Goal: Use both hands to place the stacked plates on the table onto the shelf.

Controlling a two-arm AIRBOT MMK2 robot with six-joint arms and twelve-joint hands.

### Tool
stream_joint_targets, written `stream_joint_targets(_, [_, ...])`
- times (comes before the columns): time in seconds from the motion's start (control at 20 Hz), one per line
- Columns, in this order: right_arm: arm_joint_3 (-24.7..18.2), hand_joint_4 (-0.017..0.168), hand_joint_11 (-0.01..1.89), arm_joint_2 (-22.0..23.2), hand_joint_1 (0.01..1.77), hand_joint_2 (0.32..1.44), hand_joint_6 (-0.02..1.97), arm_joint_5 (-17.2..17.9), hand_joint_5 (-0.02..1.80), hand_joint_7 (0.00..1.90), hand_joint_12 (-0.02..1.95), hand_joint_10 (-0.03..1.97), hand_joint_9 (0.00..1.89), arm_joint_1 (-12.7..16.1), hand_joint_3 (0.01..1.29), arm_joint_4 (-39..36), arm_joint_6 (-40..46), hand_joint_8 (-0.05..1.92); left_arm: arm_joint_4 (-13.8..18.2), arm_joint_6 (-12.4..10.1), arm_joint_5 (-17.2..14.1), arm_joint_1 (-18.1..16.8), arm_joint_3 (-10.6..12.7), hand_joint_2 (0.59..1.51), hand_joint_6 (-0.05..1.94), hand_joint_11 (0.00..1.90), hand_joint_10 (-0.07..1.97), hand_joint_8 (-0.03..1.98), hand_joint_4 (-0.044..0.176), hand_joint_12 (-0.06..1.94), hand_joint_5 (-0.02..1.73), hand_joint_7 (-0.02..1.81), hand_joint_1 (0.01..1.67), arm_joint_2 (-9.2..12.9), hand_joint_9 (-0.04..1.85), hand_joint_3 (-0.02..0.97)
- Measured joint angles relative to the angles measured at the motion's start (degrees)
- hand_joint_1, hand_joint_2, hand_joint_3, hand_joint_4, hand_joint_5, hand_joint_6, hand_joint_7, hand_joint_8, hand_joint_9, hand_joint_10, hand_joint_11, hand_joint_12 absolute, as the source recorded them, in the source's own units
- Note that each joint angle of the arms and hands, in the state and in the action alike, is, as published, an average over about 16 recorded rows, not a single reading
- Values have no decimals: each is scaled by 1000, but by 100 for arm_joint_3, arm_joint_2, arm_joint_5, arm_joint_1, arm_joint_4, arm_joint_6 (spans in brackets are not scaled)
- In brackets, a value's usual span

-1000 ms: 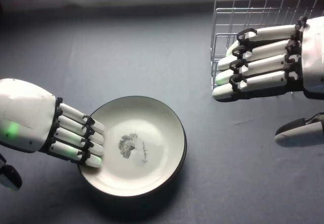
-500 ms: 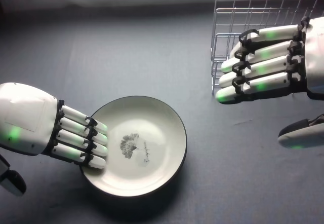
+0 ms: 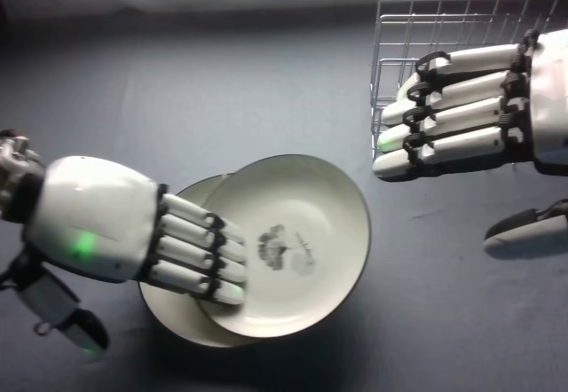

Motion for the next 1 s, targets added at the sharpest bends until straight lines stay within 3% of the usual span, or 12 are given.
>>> stream_joint_targets(0.3, [364,5,21,-372,209,1262,29,115,275,279,723,14,254,-51,17,-236,-16,18,-68,-104,130,-128,-116,1170,-18,15,-16,-18,-6,1,-6,-11,376,-264,-8,11])
stream_joint_targets(0.7, [820,5,21,-864,811,1058,29,283,218,207,773,14,208,-123,16,-498,-29,17,-70,-220,186,-280,-121,1176,-17,15,-20,-20,-6,-16,-1,-11,330,-504,-10,11])
stream_joint_targets(1.0, [934,5,21,-1009,1218,935,29,327,213,191,868,14,202,-93,17,-541,-29,17,-101,-296,165,-304,-35,1178,-17,15,-21,-20,-5,-21,5,-11,324,-513,-7,11])
